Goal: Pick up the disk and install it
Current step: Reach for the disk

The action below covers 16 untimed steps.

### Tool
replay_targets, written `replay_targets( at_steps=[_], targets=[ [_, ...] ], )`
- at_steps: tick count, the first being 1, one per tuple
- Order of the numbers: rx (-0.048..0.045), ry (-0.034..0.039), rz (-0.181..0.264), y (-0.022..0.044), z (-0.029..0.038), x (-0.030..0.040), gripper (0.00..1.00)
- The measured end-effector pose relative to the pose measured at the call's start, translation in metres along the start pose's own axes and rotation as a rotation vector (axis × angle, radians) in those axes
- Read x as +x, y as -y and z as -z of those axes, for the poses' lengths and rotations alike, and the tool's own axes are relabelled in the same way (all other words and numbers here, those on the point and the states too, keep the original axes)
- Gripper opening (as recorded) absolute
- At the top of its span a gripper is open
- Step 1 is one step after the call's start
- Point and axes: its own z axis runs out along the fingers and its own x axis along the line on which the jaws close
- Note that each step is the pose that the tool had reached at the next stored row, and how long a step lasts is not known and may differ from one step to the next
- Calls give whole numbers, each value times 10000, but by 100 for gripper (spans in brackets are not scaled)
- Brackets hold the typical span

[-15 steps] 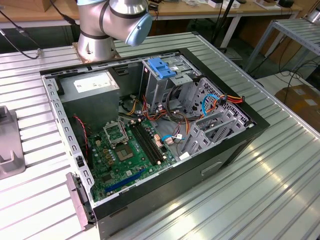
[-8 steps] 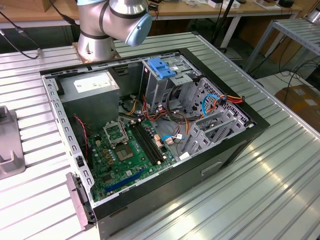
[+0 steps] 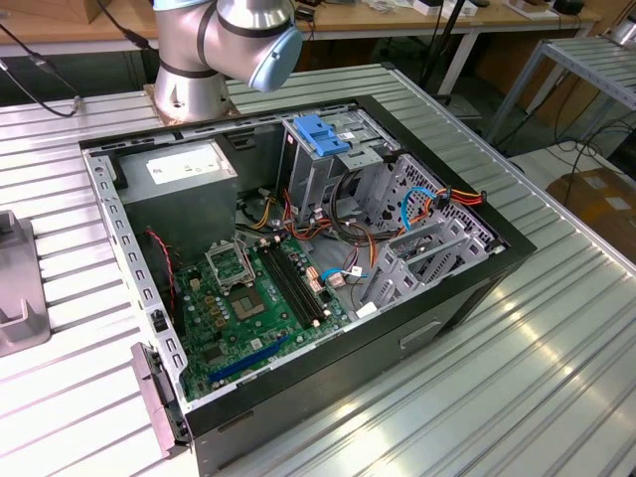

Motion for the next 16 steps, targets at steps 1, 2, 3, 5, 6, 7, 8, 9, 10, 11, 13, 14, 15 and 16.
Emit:
replay_targets(
  at_steps=[1,2,3,5,6,7,8,9,10,11,13,14,15,16],
  targets=[
    [0,0,0,0,0,4,10],
    [0,-1,0,0,0,6,10],
    [0,0,-1,1,0,9,10],
    [0,0,0,1,0,15,10],
    [0,0,-1,1,0,19,10],
    [0,0,0,2,0,23,10],
    [0,0,-1,2,1,27,10],
    [0,0,-1,2,1,31,10],
    [-1,1,0,2,0,36,10],
    [0,0,0,3,1,40,10],
    [-1,1,0,4,1,50,10],
    [0,0,0,4,1,54,10],
    [0,0,0,5,1,61,10],
    [0,0,-1,5,2,66,10]
  ],
)
